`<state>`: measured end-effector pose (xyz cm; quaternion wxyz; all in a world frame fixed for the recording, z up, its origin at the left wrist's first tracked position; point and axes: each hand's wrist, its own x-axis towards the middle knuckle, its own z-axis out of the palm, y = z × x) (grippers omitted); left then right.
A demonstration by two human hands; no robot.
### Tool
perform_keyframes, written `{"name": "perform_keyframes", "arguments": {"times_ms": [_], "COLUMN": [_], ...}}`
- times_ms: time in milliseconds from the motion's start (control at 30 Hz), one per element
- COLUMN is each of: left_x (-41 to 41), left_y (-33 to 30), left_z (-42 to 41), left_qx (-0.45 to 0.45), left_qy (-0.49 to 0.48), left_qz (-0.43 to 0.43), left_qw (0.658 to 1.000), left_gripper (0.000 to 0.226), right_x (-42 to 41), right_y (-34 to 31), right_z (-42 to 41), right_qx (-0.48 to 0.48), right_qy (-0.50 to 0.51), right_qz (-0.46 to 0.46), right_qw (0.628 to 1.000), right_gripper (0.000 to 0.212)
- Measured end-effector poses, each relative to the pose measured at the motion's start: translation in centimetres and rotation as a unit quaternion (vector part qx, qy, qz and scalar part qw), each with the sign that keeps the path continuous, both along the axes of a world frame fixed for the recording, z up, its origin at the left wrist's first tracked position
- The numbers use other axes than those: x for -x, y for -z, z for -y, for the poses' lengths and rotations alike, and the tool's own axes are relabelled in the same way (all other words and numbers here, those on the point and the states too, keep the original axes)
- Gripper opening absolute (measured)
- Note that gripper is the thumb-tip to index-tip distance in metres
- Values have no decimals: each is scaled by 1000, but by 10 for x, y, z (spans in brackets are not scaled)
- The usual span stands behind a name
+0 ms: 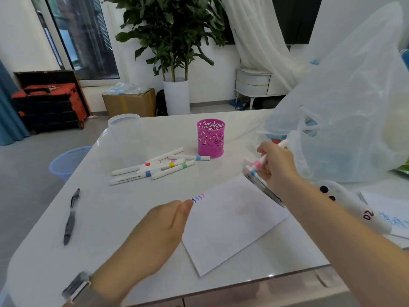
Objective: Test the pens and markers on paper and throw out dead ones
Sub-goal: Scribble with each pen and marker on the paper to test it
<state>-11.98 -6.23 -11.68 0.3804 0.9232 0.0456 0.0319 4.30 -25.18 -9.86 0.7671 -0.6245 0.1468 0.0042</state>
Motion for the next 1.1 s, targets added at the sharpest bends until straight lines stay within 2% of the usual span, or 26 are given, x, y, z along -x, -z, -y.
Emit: {"name": "perform_keyframes", "arguments": {"times_ms": [67, 167, 200, 300, 333, 367, 433, 500, 667, 733, 900, 1100], "left_x": [-5, -5, -5, -8, -10, -10, -8, -7, -7, -8, -8, -8], "left_y": [-2, -1, 1, 8, 12, 16, 20, 20, 17, 16, 14, 15], "left_z": [4, 22, 28, 36, 35, 35, 33, 32, 30, 31, 29, 28], "left_qx": [-37, -170, -205, -283, -301, -311, -318, -315, -298, -296, -289, -294], "left_qy": [4, 39, 44, 57, 59, 62, 68, 70, 75, 78, 80, 89], "left_qz": [-15, -32, -31, -54, -68, -87, -114, -125, -144, -146, -142, -139], "left_qw": [999, 984, 977, 956, 949, 944, 939, 938, 941, 941, 943, 941], "left_gripper": [44, 43, 42, 35, 33, 33, 35, 35, 33, 33, 34, 36], "right_x": [11, 13, 12, 9, 10, 10, 13, 16, 19, 19, 17, 17], "right_y": [4, 10, 13, 29, 35, 42, 53, 60, 64, 66, 70, 69], "right_z": [-10, -24, -28, -37, -40, -43, -48, -51, -56, -56, -59, -62], "right_qx": [4, 27, 33, 113, 143, 174, 238, 256, 197, 189, 286, 300], "right_qy": [-69, -144, -162, -188, -184, -173, -146, -141, -170, -161, -183, -203], "right_qz": [20, 38, 48, 107, 121, 129, 139, 147, 180, 191, 178, 182], "right_qw": [997, 988, 985, 970, 965, 961, 950, 945, 949, 950, 924, 914], "right_gripper": [23, 40, 37, 9, 5, 10, 24, 31, 16, 17, 29, 28]}}
